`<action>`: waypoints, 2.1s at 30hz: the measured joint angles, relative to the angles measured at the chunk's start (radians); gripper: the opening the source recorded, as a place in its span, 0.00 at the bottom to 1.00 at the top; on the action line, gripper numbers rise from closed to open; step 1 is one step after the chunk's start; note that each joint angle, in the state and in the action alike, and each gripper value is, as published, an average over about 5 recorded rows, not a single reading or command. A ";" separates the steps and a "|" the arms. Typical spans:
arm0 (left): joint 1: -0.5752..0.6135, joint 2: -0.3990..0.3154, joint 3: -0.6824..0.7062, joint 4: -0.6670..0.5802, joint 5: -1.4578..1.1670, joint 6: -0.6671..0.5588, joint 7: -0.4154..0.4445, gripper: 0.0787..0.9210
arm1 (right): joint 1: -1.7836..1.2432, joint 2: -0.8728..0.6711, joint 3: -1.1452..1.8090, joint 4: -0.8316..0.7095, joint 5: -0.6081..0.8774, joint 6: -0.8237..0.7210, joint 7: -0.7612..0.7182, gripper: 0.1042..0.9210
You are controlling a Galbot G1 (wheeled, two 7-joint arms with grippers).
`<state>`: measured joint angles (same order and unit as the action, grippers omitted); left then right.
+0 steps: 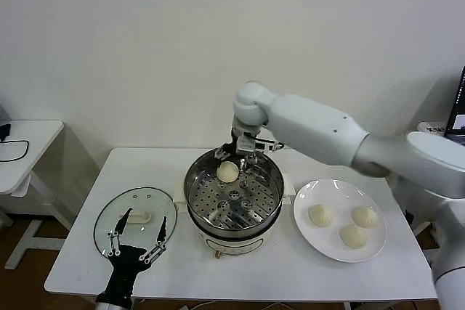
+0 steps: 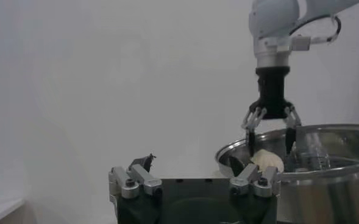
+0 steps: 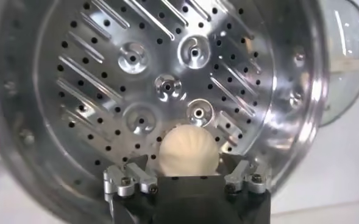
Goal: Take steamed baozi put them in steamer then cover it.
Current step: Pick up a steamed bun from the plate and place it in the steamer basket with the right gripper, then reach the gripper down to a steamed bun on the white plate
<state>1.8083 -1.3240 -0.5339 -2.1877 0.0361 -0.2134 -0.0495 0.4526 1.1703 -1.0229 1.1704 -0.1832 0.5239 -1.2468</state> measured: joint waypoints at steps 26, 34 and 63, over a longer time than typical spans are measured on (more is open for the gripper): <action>-0.008 -0.003 0.006 -0.005 0.004 0.004 -0.004 0.88 | -0.047 -0.427 -0.214 -0.016 0.454 -0.556 0.091 0.88; -0.007 -0.009 0.006 -0.006 0.006 0.005 -0.006 0.88 | -0.144 -0.430 -0.193 -0.044 0.447 -0.593 0.134 0.88; -0.015 -0.011 0.005 0.012 0.006 0.003 -0.011 0.88 | -0.273 -0.393 -0.164 -0.086 0.401 -0.618 0.189 0.83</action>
<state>1.7936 -1.3347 -0.5286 -2.1754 0.0423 -0.2100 -0.0603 0.1792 0.7773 -1.1867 1.0845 0.2182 -0.0938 -1.0577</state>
